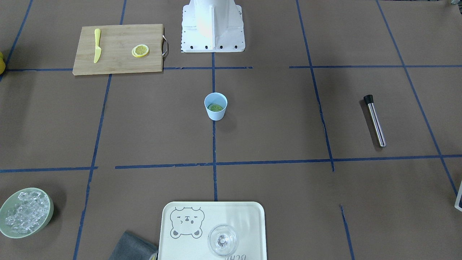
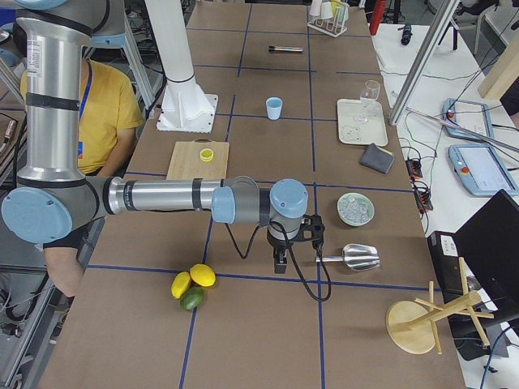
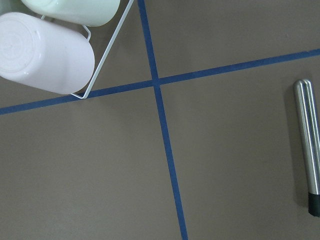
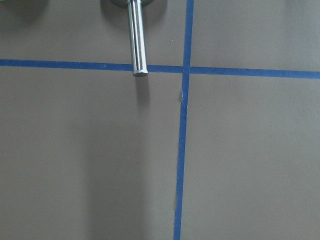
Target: Squeeze lemon into cup
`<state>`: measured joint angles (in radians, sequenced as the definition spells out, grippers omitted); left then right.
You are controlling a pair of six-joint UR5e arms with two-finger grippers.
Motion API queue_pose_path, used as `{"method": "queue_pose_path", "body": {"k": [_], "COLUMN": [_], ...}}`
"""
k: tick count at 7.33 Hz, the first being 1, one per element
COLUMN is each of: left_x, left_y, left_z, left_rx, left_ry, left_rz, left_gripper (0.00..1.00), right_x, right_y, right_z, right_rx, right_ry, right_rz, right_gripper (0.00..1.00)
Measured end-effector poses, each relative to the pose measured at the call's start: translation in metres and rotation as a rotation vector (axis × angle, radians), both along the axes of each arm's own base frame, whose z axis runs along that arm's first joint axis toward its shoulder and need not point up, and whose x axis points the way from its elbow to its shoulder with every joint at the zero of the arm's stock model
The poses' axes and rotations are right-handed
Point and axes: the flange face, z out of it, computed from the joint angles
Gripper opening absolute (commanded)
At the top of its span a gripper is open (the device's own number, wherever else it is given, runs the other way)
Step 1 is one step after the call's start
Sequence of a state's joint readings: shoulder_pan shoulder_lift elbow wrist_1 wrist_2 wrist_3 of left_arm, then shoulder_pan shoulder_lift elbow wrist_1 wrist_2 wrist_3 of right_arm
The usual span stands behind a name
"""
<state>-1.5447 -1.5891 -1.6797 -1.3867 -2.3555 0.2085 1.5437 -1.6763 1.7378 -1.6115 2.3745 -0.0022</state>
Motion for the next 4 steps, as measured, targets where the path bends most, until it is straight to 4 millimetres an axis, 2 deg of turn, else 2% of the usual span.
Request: {"method": "queue_pose_path", "body": {"k": [4], "left_x": [-0.0004], "left_y": [-0.0006], "left_z": [-0.0011], "left_rx": [0.002], "left_ry": [0.0], "left_rz": [-0.001], "left_gripper": [1.0], "right_x": [0.0018], "right_y": [-0.0034], "right_z": [-0.0038], "right_rx": [0.01], "right_ry": [0.005], "right_rz": [0.004], "right_gripper": [1.0]}}
